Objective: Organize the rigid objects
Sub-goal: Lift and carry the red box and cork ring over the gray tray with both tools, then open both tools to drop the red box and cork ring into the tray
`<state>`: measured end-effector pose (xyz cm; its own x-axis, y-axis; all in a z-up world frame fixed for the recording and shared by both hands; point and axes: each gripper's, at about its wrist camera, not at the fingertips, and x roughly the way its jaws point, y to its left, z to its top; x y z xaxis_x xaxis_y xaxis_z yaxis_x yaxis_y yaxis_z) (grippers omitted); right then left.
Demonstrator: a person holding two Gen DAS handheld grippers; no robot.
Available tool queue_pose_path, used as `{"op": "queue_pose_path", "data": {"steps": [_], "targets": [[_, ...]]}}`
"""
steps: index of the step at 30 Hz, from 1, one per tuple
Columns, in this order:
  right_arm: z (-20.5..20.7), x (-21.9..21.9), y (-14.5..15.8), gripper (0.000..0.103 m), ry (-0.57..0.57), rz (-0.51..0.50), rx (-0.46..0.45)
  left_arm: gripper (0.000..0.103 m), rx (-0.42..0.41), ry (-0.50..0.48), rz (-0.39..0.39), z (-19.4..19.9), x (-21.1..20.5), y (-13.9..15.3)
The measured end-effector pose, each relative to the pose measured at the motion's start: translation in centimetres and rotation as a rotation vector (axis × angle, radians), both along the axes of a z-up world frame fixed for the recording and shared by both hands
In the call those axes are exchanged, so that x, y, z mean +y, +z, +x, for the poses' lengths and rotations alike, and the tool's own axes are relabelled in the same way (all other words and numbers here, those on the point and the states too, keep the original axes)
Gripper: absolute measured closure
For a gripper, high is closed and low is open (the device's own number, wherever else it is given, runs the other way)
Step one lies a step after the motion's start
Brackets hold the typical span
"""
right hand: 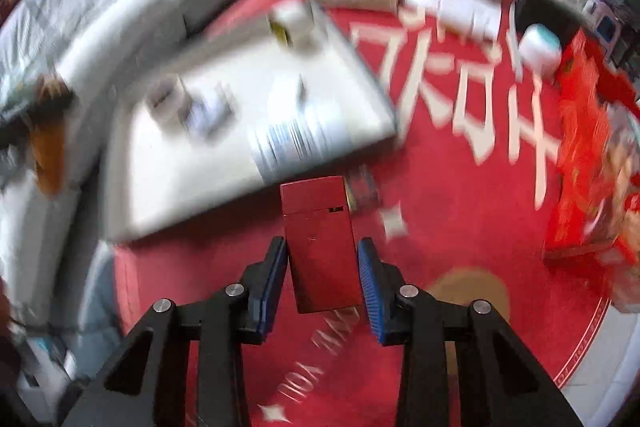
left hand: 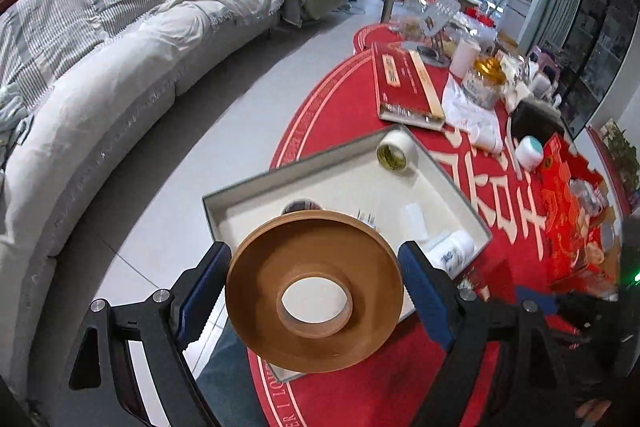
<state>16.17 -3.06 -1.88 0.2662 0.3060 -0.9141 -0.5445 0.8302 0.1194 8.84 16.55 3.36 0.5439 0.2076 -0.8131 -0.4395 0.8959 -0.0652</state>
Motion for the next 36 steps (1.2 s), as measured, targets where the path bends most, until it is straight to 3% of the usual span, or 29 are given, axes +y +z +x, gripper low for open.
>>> {"op": "queue_pose_path", "data": {"steps": [5,13,25,36], "targets": [[1.0,2.9,5.1,0.065,-0.005,0.112,-0.06,0.016,-0.037,0.025,0.012,0.9,0.9,1.6],[5.4,7.6,8.0,0.065,-0.039,0.194,-0.067,0.016,-0.054,0.072,0.032,3.7,2.1,2.2],[7.7,8.4,3.8,0.065,-0.073,0.15,0.014,0.016,0.058,0.076,-0.001,6.5,2.3,-3.2],[8.9,8.6,0.7,0.065,-0.09,0.121,0.071,0.016,0.113,0.064,-0.001,8.0,2.5,-5.8]]}}
